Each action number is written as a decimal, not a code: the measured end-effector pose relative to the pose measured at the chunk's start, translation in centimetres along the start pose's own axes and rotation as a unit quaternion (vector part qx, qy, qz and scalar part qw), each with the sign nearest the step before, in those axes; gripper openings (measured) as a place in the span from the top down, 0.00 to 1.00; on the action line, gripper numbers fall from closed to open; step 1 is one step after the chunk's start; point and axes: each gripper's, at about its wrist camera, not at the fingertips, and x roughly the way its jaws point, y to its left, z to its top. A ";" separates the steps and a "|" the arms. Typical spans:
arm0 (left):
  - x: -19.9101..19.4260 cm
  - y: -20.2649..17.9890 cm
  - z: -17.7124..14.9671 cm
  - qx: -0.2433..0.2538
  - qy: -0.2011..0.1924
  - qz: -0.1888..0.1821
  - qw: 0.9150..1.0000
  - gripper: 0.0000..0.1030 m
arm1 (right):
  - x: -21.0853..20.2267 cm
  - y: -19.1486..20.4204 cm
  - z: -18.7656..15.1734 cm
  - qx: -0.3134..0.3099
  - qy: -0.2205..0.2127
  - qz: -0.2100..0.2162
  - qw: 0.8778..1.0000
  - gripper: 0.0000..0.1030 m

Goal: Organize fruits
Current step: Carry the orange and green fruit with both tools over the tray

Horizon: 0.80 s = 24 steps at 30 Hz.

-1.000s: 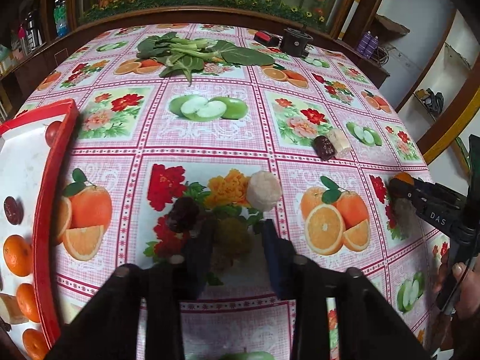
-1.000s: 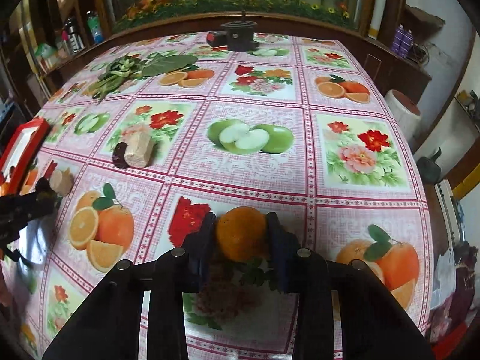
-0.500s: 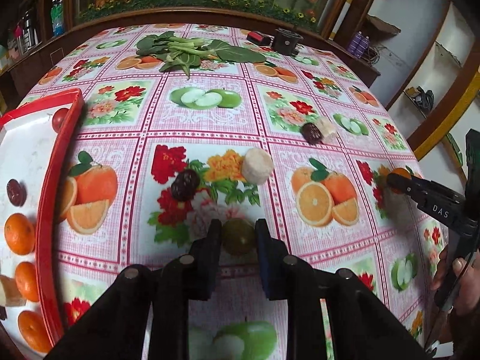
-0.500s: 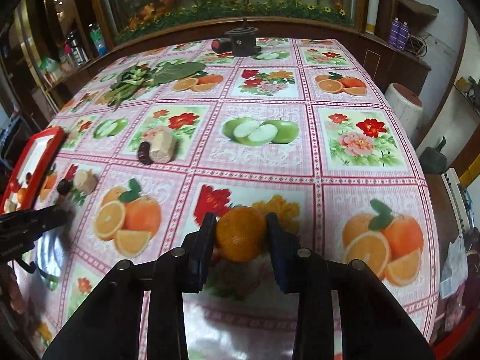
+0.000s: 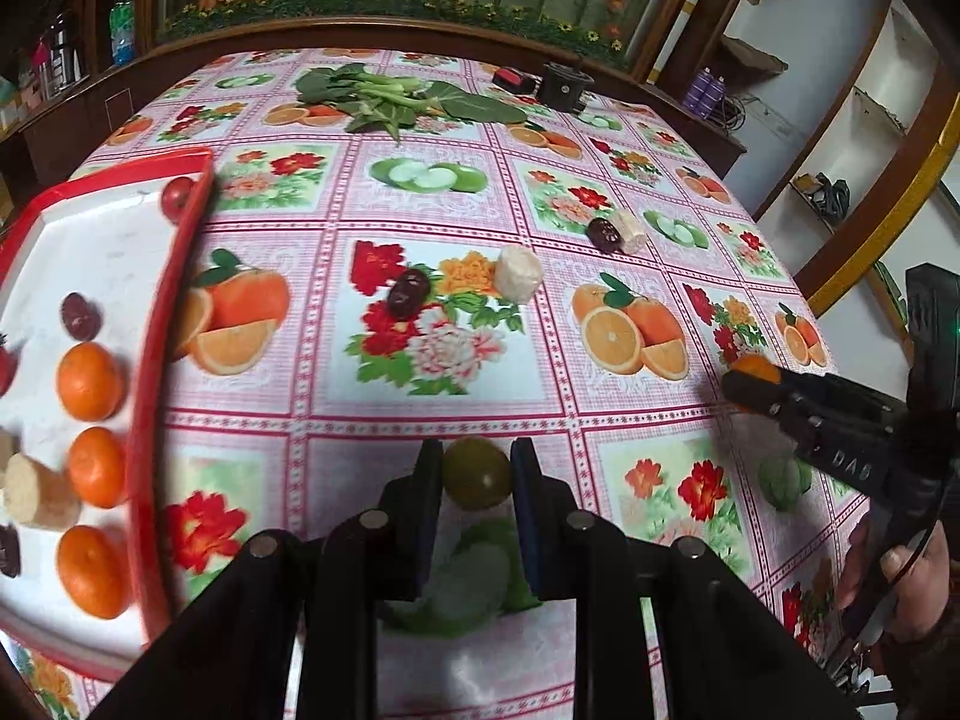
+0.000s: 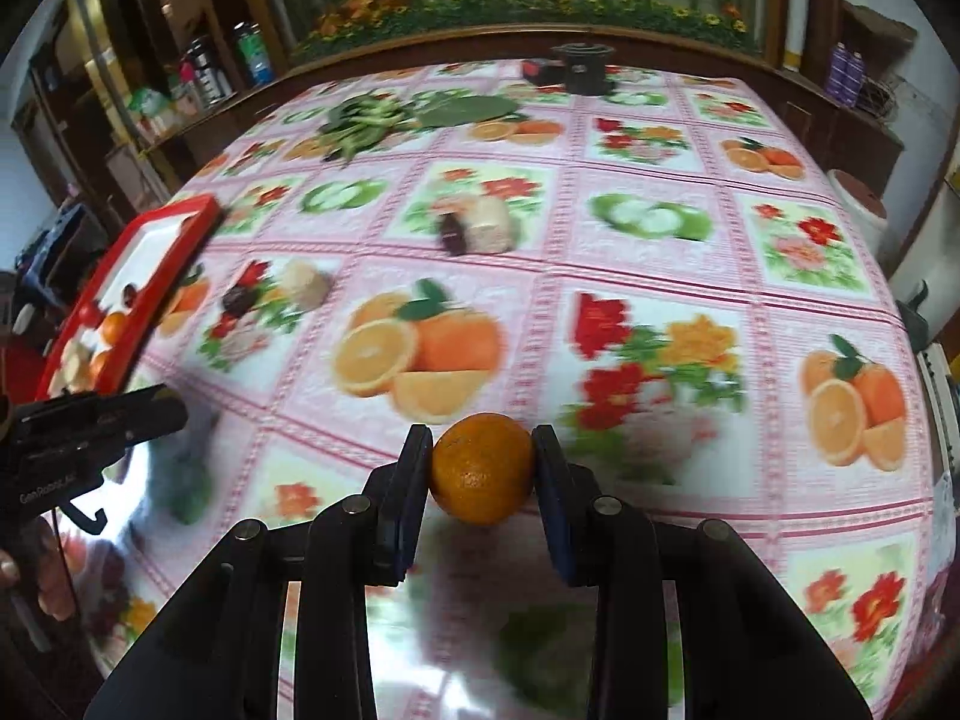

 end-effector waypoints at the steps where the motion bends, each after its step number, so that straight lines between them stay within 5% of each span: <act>1: -0.3 0.3 0.0 -0.002 -0.002 0.000 1.000 0.75 | 0.2 0.8 0.1 -0.005 0.000 0.004 1.000 0.68; 24: -6.9 12.6 3.7 -0.077 -0.061 0.062 0.993 0.75 | 4.5 17.9 9.7 -0.110 -0.011 0.097 0.989 0.68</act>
